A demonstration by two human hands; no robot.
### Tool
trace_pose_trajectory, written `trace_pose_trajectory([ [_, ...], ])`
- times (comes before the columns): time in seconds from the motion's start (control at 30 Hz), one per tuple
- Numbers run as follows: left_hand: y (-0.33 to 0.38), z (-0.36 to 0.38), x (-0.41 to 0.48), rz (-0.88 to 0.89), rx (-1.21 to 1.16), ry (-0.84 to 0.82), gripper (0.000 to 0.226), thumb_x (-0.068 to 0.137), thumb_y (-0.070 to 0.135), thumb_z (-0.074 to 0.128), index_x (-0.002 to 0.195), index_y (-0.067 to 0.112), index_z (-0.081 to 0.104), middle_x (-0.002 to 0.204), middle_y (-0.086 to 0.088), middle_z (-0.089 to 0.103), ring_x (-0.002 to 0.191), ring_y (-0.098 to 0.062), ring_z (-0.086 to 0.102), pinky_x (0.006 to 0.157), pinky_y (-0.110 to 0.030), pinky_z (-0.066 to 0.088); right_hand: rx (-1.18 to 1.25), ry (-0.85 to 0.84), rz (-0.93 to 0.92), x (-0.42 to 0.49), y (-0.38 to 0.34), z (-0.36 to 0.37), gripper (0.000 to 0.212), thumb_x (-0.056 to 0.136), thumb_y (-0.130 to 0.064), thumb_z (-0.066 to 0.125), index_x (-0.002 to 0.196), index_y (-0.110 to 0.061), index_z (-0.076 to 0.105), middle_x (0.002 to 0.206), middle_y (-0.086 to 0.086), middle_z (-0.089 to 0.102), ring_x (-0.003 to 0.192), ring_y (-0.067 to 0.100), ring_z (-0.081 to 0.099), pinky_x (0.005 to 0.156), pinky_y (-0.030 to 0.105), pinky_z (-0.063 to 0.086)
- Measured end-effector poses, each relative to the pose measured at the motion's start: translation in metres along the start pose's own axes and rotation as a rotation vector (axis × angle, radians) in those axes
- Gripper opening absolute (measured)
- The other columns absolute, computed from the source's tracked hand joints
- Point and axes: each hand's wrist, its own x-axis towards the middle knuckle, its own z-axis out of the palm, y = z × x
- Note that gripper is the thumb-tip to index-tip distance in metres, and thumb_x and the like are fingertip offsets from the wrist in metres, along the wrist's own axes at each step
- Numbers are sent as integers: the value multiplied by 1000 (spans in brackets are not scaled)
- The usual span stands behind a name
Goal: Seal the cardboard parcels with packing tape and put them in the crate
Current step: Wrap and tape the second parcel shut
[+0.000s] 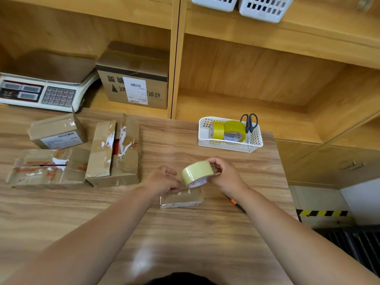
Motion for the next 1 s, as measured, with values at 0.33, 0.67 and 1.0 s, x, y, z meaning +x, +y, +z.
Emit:
trace_pose_trajectory([
  [0.33, -7, -39, 2, -3, -99, 31, 22, 80, -10, 67, 88, 5, 54, 69, -11, 60, 53, -16, 56, 47, -21, 50, -169, 27, -26, -11, -8, 33, 45, 65, 1, 79, 85, -33, 58, 80, -15, 61, 69, -9, 52, 69, 13, 42],
  [0.67, -21, -50, 0, 10, -48, -3, 21, 79, -9, 68, 88, 6, 56, 71, -10, 62, 64, -20, 61, 56, -24, 52, -585, 22, -80, -23, -10, 38, 37, 66, -28, 76, 97, -36, 57, 86, -17, 57, 72, 2, 45, 74, 26, 30],
  [1.0, -26, -54, -17, 70, -22, 94, 21, 80, -13, 64, 86, 4, 55, 68, -12, 62, 62, -21, 62, 59, -24, 49, -1052, -61, -244, -32, -7, -8, 42, 78, -37, 68, 115, -23, 54, 114, -5, 53, 95, 22, 54, 84, 30, 30],
])
